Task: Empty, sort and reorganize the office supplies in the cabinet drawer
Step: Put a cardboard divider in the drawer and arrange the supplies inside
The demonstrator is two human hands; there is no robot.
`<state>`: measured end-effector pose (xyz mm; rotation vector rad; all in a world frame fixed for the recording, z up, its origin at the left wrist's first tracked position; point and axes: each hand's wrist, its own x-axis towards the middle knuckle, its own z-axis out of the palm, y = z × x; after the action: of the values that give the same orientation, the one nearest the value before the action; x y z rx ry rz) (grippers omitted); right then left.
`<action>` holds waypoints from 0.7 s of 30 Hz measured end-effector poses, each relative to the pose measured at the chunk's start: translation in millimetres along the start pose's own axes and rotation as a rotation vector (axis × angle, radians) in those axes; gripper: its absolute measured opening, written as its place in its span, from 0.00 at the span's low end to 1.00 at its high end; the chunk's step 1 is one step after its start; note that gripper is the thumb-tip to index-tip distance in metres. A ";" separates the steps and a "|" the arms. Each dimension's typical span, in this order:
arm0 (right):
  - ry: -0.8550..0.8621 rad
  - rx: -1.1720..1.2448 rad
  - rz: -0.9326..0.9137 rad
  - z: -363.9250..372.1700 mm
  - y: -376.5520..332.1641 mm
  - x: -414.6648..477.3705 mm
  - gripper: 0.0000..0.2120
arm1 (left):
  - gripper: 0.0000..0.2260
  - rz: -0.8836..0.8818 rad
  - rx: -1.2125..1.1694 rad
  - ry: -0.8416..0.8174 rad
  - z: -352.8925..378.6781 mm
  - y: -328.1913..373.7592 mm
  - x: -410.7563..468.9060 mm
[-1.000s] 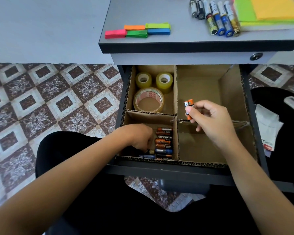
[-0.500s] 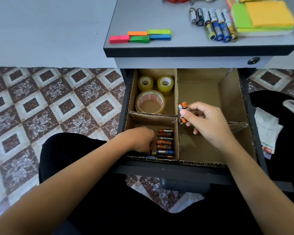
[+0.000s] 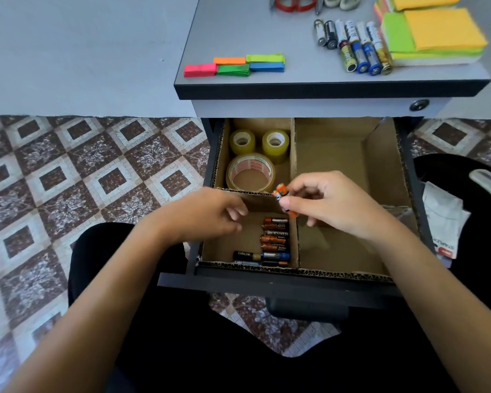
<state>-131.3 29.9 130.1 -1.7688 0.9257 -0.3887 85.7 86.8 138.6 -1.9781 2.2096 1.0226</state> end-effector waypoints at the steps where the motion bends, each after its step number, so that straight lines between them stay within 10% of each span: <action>1: -0.078 -0.030 0.003 1.5 -4.1 2.7 0.03 | 0.09 0.010 -0.085 0.132 -2.4 -2.8 -7.1; 6: -0.373 -0.293 0.026 25.8 -12.5 27.3 0.06 | 0.08 -0.016 -0.215 0.795 20.5 -18.4 -1.6; 21: -0.621 -0.795 0.040 76.1 9.5 69.2 0.13 | 0.23 -0.262 -0.377 0.654 44.2 -27.9 32.4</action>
<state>-41.0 26.6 80.0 -2.3625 0.6878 0.6258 85.9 78.7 77.7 -3.0363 1.9971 0.8954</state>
